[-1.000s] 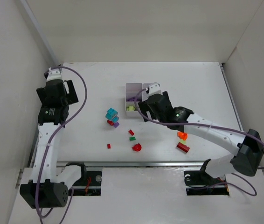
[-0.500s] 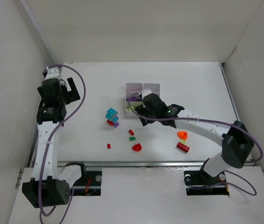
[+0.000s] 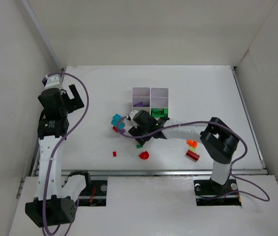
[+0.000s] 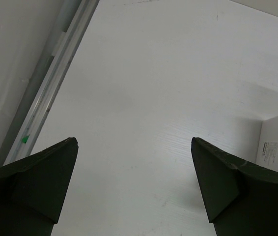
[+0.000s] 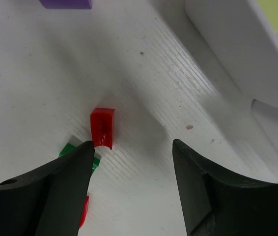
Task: Sort the legos into containers by color
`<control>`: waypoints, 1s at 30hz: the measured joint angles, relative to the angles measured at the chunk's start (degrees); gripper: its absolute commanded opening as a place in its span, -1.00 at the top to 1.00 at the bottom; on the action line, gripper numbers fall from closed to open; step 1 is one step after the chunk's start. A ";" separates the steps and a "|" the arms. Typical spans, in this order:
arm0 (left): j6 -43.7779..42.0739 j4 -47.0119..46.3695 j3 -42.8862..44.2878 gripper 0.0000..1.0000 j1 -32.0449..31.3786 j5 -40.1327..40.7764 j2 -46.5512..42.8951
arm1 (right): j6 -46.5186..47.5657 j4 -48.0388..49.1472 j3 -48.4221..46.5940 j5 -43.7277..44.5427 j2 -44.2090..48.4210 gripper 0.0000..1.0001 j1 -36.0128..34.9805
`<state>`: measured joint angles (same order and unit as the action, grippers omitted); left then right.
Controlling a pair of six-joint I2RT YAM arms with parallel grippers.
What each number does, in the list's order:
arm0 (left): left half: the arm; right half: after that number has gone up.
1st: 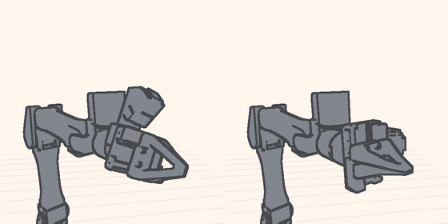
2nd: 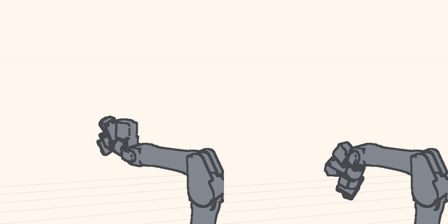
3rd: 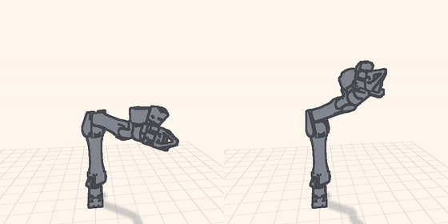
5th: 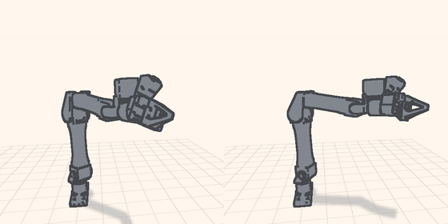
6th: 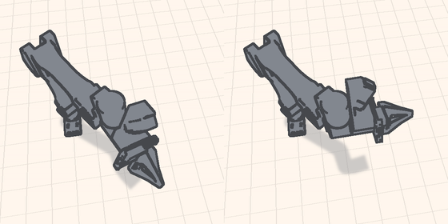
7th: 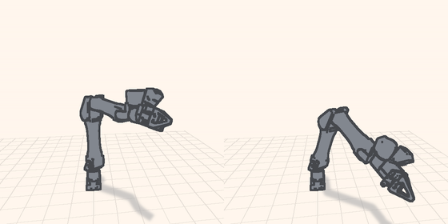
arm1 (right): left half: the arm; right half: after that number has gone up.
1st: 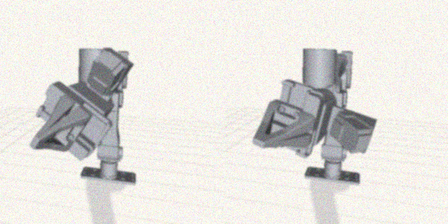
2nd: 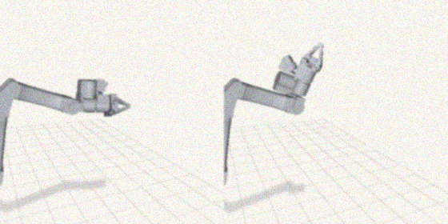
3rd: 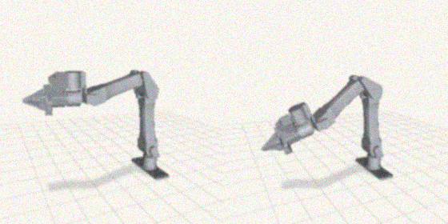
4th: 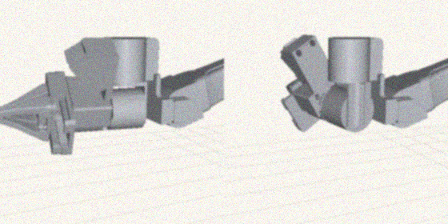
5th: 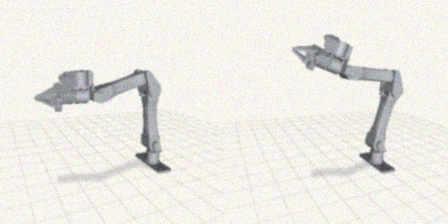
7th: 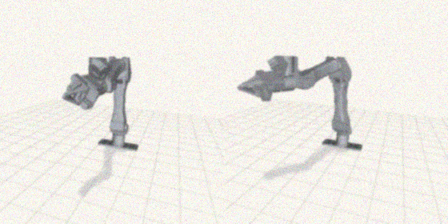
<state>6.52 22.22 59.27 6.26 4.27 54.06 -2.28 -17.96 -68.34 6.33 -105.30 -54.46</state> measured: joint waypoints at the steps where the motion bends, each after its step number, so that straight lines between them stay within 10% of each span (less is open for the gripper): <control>1: -0.02 -0.04 -0.07 -1.00 0.13 0.00 -0.02 | 0.42 0.00 0.00 -0.13 -0.57 -0.41 0.00; 30: -0.02 -0.37 -2.58 -1.00 0.28 -0.79 -0.63 | 2.27 1.53 -5.57 -3.76 -4.59 -0.31 -0.39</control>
<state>6.50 21.85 56.69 6.55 3.49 53.43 -0.01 -16.43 -73.91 2.57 -109.89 -54.85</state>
